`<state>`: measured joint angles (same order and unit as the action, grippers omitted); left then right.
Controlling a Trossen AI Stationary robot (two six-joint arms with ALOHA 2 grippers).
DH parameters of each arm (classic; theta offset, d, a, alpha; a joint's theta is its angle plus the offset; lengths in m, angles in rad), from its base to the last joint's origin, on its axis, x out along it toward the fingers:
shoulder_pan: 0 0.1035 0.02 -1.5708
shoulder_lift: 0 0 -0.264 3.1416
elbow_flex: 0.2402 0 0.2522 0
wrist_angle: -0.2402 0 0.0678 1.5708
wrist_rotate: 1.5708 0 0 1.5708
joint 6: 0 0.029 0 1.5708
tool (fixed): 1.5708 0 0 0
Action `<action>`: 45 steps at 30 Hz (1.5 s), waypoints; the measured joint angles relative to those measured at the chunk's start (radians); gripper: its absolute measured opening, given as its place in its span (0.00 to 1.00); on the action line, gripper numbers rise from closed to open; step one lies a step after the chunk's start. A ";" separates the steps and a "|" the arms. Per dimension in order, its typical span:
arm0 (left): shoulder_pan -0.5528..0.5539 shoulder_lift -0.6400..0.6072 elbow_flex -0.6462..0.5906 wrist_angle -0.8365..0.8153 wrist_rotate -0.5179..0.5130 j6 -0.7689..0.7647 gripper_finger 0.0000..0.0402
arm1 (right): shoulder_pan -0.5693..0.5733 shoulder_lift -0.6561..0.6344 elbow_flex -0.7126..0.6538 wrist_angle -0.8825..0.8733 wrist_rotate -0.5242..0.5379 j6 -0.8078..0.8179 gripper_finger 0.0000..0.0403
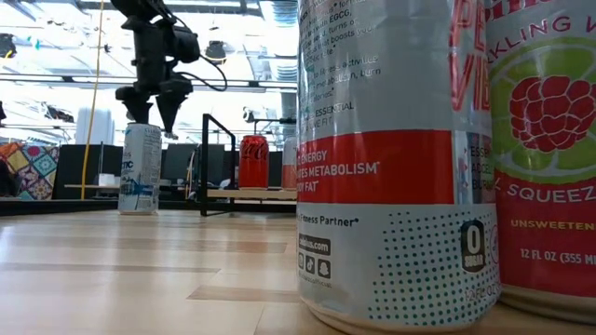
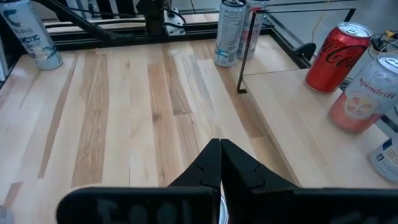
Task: Place canned beverage on shelf
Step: Put the top white pink soda can on the shelf
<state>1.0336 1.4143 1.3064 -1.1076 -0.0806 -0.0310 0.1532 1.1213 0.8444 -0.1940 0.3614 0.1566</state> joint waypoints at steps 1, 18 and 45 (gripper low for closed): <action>0.000 0.000 0.000 -0.008 -0.008 -0.002 0.92 | 0.000 0.000 0.000 0.000 0.000 0.000 0.08; -0.017 0.000 -0.130 0.074 -0.012 -0.006 0.92 | 0.000 0.000 0.000 0.000 0.000 0.001 0.08; -0.018 0.001 -0.068 0.052 -0.014 0.119 0.58 | -0.025 0.000 0.000 0.000 0.003 0.002 0.07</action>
<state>1.0161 1.4151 1.2381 -1.0559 -0.0948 0.0885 0.1280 1.1213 0.8444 -0.1936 0.3645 0.1586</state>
